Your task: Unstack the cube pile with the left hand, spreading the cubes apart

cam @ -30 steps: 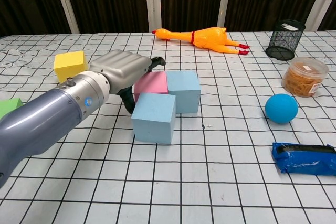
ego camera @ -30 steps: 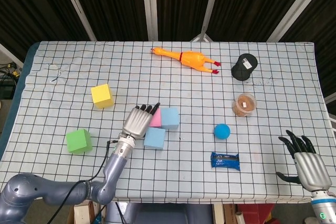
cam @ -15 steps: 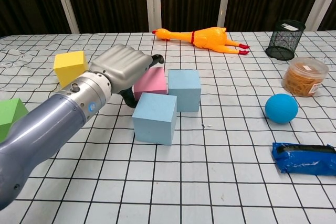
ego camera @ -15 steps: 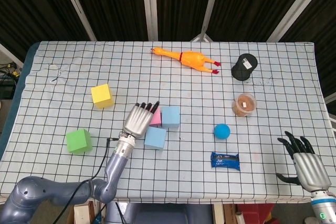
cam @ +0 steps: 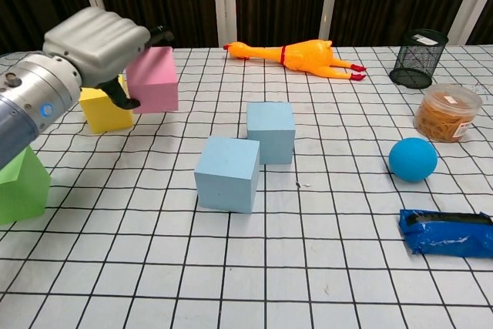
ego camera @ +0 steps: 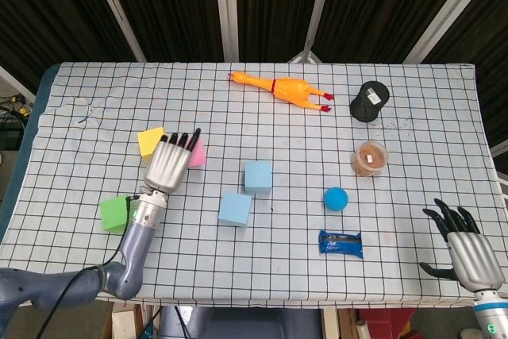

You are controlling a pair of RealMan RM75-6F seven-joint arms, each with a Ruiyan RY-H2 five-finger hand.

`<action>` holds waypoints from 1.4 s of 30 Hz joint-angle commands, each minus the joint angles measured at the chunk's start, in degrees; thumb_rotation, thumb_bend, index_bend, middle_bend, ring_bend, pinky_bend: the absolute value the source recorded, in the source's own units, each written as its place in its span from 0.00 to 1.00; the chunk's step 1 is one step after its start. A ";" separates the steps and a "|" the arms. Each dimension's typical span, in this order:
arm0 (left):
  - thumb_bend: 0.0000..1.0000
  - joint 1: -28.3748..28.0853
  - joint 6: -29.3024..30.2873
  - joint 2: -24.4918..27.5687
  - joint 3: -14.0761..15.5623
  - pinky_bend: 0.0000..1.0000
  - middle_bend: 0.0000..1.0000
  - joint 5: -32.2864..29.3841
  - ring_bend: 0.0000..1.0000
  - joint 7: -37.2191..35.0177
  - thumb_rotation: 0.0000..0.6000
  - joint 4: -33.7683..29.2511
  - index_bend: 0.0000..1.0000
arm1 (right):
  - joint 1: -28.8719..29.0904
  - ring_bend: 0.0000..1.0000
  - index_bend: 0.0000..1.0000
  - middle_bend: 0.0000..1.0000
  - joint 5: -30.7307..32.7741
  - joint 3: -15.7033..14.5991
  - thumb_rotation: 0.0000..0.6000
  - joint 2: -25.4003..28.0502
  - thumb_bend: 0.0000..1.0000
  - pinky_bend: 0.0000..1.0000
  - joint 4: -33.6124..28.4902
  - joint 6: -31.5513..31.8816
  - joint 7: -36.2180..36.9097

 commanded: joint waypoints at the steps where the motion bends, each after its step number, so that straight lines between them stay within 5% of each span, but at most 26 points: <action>1: 0.33 0.43 -2.04 1.49 -1.12 0.51 0.37 1.43 0.42 -5.91 1.00 1.11 0.15 | 0.01 0.13 0.18 0.02 0.23 -0.02 1.00 -0.10 0.00 0.00 -0.13 -0.15 -0.33; 11: 0.19 -5.21 -9.48 -5.99 -5.84 0.47 0.31 3.29 0.34 -15.46 1.00 15.22 0.14 | 0.10 0.13 0.18 0.02 1.47 0.33 1.00 -0.43 0.00 0.00 -0.30 -0.36 -1.60; 15: 0.09 -7.21 -11.48 -9.81 -7.78 0.24 0.07 1.64 0.06 -14.89 1.00 21.56 0.04 | 0.19 0.13 0.18 0.02 1.79 0.43 1.00 -0.45 0.00 0.00 -0.22 -0.56 -1.71; 17: 0.03 -7.46 -13.69 -10.88 -8.61 0.13 0.00 -1.51 0.00 -11.77 1.00 22.91 0.00 | 0.20 0.13 0.18 0.02 1.81 0.47 1.00 -0.45 0.00 0.00 -0.21 -0.51 -1.66; 22: 0.00 -7.67 -14.80 -9.25 -8.53 0.09 0.00 -5.37 0.00 -1.28 1.00 19.38 0.00 | 0.21 0.13 0.18 0.02 1.45 0.32 1.00 -0.40 0.00 0.00 -0.17 -0.54 -1.51; 27: 0.00 -5.27 -11.91 -2.68 -8.84 0.10 0.00 -3.39 0.00 -3.14 1.00 4.00 0.00 | 0.39 0.13 0.18 0.02 1.36 0.25 1.00 -0.50 0.00 0.00 -0.12 -0.86 -1.65; 32: 0.00 2.33 -3.34 9.98 -3.50 0.12 0.00 5.72 0.00 -4.96 1.00 -20.76 0.00 | 0.65 0.13 0.18 0.02 1.16 0.05 1.00 -0.75 0.00 0.00 -0.21 -1.39 -2.21; 35: 0.00 10.15 5.14 19.38 3.81 0.12 0.00 13.47 0.00 -4.34 1.00 -33.14 0.00 | 0.65 0.13 0.18 0.02 0.78 -0.12 1.00 -0.68 0.00 0.00 -0.45 -1.35 -2.26; 38: 0.00 17.47 11.77 26.35 10.75 0.13 0.00 18.77 0.00 -7.02 1.00 -38.20 0.00 | 0.54 0.13 0.18 0.02 0.46 -0.20 1.00 -0.62 0.00 0.00 -0.69 -1.04 -2.18; 42: 0.00 25.88 18.70 32.26 17.89 0.16 0.00 23.82 0.00 -17.19 1.00 -35.14 0.02 | 0.38 0.13 0.18 0.02 0.23 -0.26 1.00 -0.62 0.00 0.00 -0.84 -0.67 -2.29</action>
